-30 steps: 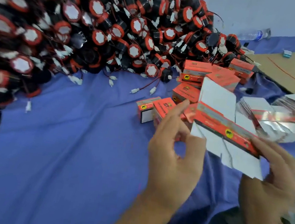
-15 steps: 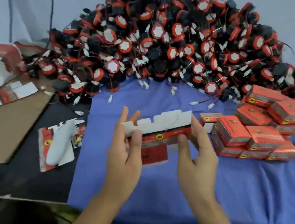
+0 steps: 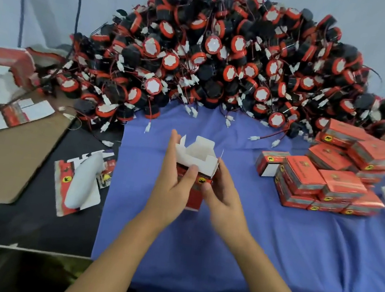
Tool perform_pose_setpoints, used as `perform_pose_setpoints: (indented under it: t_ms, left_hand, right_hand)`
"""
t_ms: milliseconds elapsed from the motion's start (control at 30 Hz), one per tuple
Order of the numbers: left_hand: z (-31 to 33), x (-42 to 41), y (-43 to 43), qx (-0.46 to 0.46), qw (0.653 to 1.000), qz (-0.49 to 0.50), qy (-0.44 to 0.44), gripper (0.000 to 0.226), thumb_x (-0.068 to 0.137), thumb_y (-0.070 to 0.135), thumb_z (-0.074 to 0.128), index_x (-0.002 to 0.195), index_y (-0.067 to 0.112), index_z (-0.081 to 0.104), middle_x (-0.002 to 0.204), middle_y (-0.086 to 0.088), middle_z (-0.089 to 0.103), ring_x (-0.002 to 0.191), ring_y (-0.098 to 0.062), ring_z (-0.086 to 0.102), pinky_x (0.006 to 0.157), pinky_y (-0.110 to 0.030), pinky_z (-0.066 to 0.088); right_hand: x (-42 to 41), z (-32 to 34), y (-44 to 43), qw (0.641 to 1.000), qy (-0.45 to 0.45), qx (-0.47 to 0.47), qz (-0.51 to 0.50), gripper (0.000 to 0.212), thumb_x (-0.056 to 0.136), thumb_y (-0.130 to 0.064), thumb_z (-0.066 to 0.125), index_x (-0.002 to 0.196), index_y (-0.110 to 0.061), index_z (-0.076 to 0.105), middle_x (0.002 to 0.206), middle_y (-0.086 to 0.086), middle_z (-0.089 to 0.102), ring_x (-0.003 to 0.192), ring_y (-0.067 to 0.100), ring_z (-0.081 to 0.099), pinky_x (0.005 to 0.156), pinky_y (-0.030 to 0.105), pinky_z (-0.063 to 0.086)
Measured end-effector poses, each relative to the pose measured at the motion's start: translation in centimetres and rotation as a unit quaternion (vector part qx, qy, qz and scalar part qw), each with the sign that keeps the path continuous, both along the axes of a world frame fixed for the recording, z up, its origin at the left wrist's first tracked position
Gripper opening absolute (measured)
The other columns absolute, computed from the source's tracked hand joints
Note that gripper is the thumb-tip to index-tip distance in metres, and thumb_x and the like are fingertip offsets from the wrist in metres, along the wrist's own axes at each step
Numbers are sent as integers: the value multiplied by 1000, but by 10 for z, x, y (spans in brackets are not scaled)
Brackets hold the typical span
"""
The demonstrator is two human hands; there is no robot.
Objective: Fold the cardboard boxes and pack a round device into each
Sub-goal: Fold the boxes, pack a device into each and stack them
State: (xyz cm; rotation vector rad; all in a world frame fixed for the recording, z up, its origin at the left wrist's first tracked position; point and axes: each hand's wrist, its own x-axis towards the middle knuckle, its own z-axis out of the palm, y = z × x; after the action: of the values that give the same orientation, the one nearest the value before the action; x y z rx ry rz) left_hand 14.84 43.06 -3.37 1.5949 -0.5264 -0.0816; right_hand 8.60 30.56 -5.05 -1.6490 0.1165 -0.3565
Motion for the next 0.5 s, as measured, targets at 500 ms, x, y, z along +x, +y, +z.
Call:
perform_pose_setpoints:
  t_ms: [500]
  left_hand:
    - [18, 5, -10, -176, 977, 20, 120, 47, 103, 22, 62, 144, 41, 52, 135, 9, 67, 120, -13, 68, 84, -21, 57]
  right_hand:
    - [17, 33, -7, 985, 2, 152, -83, 36, 92, -34, 56, 125, -23, 67, 120, -2, 74, 107, 12, 68, 91, 31, 55]
